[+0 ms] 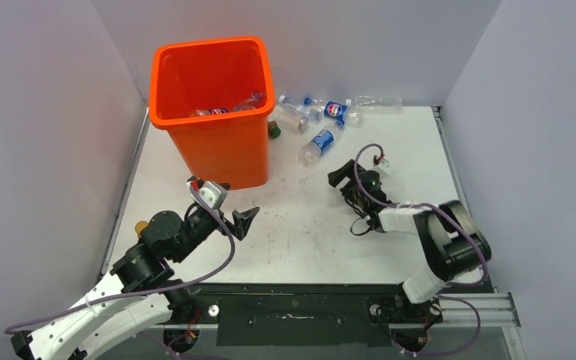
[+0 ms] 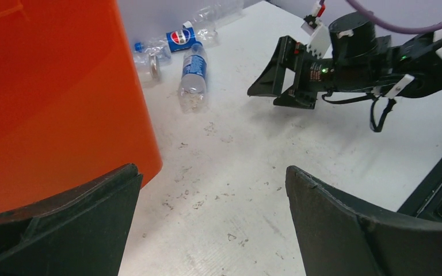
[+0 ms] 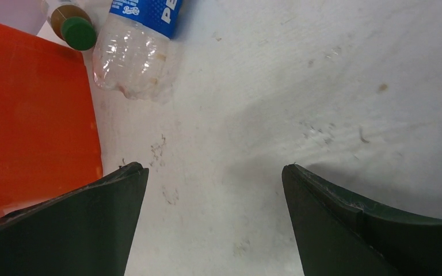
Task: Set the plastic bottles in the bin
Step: Pick up the plastic bottle at the center of the board.
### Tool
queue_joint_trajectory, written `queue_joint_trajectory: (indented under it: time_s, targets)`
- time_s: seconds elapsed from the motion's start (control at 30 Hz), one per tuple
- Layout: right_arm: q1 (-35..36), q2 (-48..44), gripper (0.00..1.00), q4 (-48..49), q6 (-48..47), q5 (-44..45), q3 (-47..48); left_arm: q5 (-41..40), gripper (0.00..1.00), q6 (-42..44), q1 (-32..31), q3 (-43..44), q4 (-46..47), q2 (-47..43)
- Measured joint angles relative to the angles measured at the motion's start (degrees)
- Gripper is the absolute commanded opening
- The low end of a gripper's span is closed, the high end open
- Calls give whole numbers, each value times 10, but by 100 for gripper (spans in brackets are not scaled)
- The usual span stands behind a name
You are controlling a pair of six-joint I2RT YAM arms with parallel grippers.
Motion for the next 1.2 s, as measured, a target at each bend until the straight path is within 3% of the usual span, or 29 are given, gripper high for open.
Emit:
queue_joint_trajectory:
  time_s: [0.23,0.57,0.93,1.1,1.2]
  targets:
    - [0,156,90,43,23,-22,145,-27,96,0,0,-2,13,-11]
    - [-16,290,90,33,64,-42,292,-36,96,0,0,-2,13,-11]
    - [-18,363,90,-42,68,-56,424,-36,96,1,1,-2,12,0]
    - [-18,376,98,-88,55,-57,464,-36,96,0,1,-2,12,3]
    - [-18,378,89,-102,42,-56,473,-36,96,0,1,-2,12,3]
